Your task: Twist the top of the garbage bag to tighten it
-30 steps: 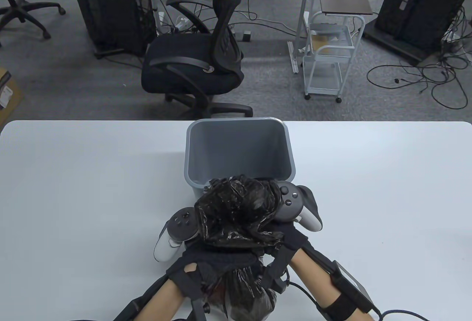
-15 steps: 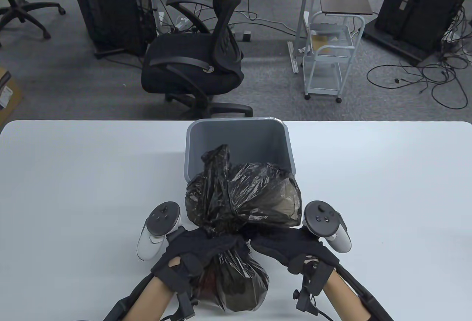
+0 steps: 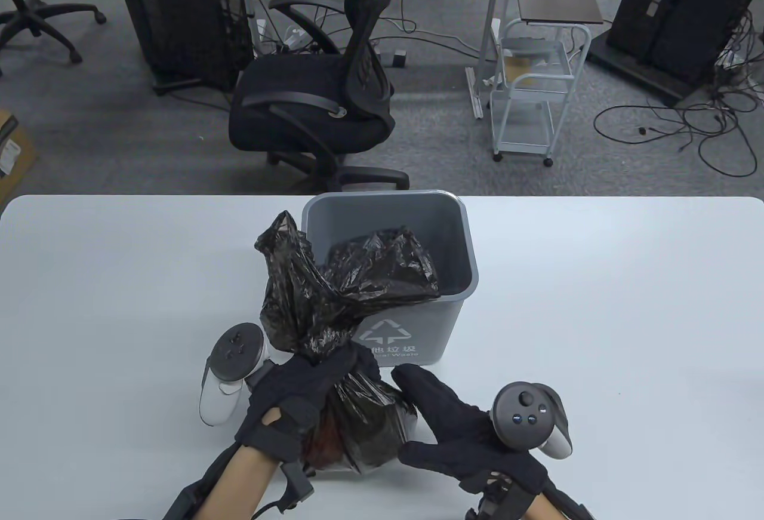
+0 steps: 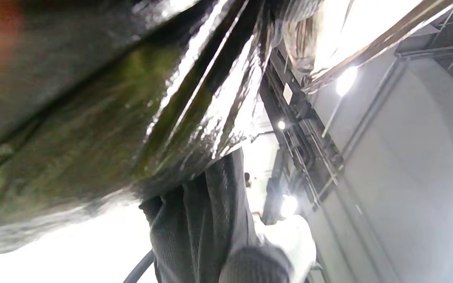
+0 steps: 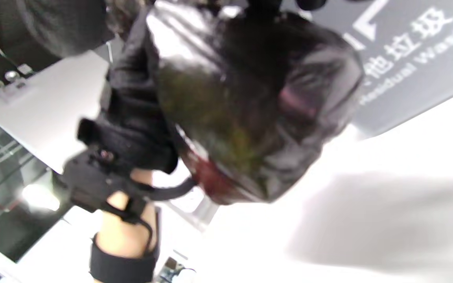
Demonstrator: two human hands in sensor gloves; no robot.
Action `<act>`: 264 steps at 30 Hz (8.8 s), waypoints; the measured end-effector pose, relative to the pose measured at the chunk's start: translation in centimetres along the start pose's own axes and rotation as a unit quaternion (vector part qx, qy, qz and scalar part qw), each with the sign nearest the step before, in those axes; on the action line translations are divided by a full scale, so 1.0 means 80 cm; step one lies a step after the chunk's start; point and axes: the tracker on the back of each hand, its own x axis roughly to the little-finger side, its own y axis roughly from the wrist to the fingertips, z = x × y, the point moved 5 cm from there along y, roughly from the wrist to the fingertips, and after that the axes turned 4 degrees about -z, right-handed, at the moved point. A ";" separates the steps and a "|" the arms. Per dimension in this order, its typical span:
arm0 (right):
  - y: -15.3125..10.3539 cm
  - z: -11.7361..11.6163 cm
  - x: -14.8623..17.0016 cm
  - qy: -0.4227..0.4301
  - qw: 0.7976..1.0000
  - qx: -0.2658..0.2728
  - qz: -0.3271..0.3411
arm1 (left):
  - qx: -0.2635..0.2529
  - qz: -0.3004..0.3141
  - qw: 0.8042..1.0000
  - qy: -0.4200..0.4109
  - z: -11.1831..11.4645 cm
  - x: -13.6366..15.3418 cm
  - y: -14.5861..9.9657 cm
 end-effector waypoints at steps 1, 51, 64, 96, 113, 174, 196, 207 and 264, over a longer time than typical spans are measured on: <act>-0.001 -0.003 0.002 -0.013 1.000 0.007 -0.004 | -0.006 -0.001 1.000 0.005 0.001 0.000 0.000; -0.001 0.016 0.069 0.044 0.992 0.086 -0.085 | 0.093 0.030 0.994 -0.047 0.027 0.015 0.016; -0.004 -0.017 0.036 -0.032 0.995 0.071 -0.057 | 0.002 -0.001 1.000 0.009 0.013 0.016 0.005; 0.032 -0.044 0.102 0.165 0.980 -0.076 -0.078 | 0.110 0.027 0.984 0.137 0.076 -0.002 0.007; -0.007 0.014 0.051 -0.046 0.987 0.128 -0.083 | -0.050 -0.072 0.978 0.190 0.019 0.020 0.004; 0.029 -0.006 0.093 -0.071 0.981 0.043 -0.177 | 0.073 0.002 0.976 0.205 0.066 -0.020 -0.008; 0.016 -0.057 0.028 -0.207 0.968 0.062 -0.127 | -0.153 -0.071 0.932 0.321 0.014 -0.017 -0.020; 0.022 -0.015 0.076 -0.132 0.977 0.061 -0.154 | 0.012 -0.056 0.966 0.252 0.035 -0.014 -0.010; 0.031 -0.013 0.091 -0.042 0.985 0.032 -0.162 | 0.026 -0.022 0.969 0.246 0.058 -0.021 -0.009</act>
